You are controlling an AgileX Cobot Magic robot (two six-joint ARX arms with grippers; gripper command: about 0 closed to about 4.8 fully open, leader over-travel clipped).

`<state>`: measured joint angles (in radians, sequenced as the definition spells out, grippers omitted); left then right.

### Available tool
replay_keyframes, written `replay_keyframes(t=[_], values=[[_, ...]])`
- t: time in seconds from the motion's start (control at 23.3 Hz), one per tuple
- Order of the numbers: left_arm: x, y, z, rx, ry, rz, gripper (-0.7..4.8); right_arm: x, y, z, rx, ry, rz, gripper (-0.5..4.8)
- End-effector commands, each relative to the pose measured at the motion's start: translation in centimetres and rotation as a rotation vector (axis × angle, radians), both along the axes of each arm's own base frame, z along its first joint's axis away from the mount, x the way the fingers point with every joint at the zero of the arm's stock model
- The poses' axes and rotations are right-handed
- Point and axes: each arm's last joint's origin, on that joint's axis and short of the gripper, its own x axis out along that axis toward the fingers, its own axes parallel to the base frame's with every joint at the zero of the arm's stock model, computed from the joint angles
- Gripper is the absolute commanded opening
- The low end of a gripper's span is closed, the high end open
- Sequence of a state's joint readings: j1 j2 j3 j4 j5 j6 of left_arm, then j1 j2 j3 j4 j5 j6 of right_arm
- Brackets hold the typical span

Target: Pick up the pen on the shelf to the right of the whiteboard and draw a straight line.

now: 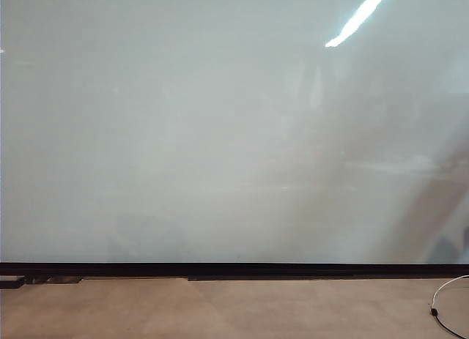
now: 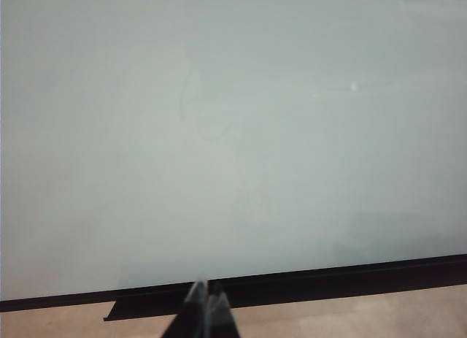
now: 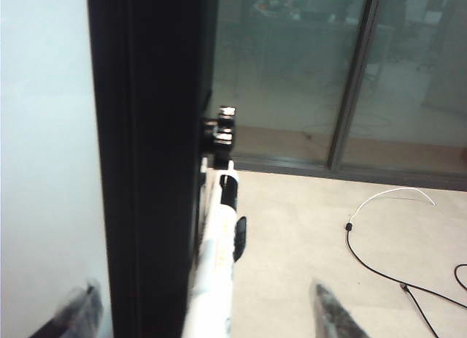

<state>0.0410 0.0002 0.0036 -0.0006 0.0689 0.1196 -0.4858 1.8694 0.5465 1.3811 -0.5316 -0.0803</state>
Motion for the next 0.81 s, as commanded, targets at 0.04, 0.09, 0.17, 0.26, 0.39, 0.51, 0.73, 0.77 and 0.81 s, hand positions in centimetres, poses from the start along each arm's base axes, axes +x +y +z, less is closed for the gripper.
replay_keyframes(t=[0.04,0.09,0.17,0.26,0.39,0.51,0.73,0.77,0.81], values=[[-0.02,-0.01,0.20,0.004,-0.012,-0.001,-0.05,0.12,-0.42,0.52,-0.021,-0.037,-0.012,3.69],[-0.02,-0.01,0.20,0.003,-0.012,-0.002,-0.05,0.13,-0.57,0.58,-0.022,-0.040,-0.020,3.69],[-0.02,-0.01,0.20,0.003,-0.012,-0.002,-0.05,0.38,-0.79,0.72,-0.013,-0.047,-0.012,3.69],[-0.02,-0.01,0.20,0.003,-0.012,-0.002,-0.05,0.57,-0.82,0.58,0.004,-0.044,0.006,3.69],[-0.02,-0.01,0.20,0.004,-0.012,-0.002,-0.05,0.74,-0.85,0.26,0.012,-0.036,0.019,3.69],[-0.02,-0.01,0.20,0.003,-0.012,-0.002,-0.05,0.75,-0.85,0.14,0.013,-0.032,0.026,3.69],[-0.02,-0.01,0.20,0.003,-0.012,-0.002,-0.05,0.78,-0.77,0.19,0.030,-0.031,0.062,3.64],[-0.02,-0.01,0.20,0.003,-0.012,-0.002,-0.05,0.79,-0.76,0.19,0.030,-0.031,0.062,3.64],[-0.02,-0.01,0.20,0.003,-0.012,-0.002,-0.05,0.79,-0.77,0.19,0.029,-0.031,0.061,3.64]])
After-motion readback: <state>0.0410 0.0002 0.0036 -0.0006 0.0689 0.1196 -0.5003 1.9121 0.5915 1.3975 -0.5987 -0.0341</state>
